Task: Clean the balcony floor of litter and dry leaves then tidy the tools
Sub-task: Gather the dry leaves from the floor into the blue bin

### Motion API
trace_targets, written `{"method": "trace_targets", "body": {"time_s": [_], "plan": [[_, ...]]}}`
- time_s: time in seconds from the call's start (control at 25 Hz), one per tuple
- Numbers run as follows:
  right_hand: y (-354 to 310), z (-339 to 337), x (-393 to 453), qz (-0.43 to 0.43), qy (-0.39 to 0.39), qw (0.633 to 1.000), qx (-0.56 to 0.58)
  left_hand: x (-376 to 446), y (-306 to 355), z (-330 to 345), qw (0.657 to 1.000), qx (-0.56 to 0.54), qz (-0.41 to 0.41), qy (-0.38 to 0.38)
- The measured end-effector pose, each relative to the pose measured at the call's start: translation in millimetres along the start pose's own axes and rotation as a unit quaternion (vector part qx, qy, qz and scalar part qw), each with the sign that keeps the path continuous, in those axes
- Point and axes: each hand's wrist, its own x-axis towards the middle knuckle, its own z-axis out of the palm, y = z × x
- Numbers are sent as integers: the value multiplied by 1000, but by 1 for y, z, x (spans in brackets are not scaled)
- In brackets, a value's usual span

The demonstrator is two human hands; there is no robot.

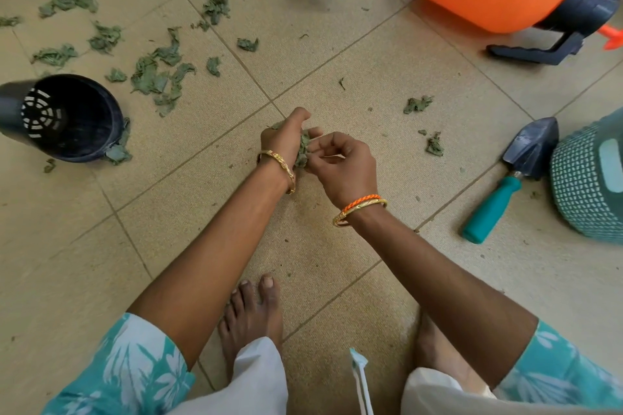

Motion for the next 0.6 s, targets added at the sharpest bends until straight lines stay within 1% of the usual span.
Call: {"method": "trace_targets", "body": {"time_s": [0.08, 0.12, 0.2, 0.24, 0.28, 0.36, 0.4, 0.44, 0.52, 0.6], "plan": [[-5, 0, 2, -47, 27, 998, -36, 0, -3, 3, 999, 34, 31, 28], [-8, -1, 5, -67, 25, 996, -61, 1, -4, 5, 997, 46, 42, 39], [-15, -10, 15, -90, -21, 989, -115, 4, -3, 8, 995, 62, 51, 60], [-19, -15, 23, -101, -43, 984, -139, 8, -1, 9, 995, 62, 46, 65], [-23, -22, 33, -119, -46, 978, -167, 11, 1, 10, 996, 57, 36, 65], [-22, -34, 63, -164, -20, 956, -243, 20, 7, 11, 997, 44, 12, 57], [-17, -39, 80, -186, -26, 939, -289, 25, 10, 11, 998, 38, 0, 50], [-10, -43, 97, -204, -54, 917, -339, 29, 12, 11, 998, 37, -9, 42], [4, -45, 121, -247, -131, 855, -437, 35, 14, 12, 998, 51, -23, 25], [15, -45, 128, -274, -172, 792, -517, 38, 16, 12, 997, 65, -40, 9]]}}
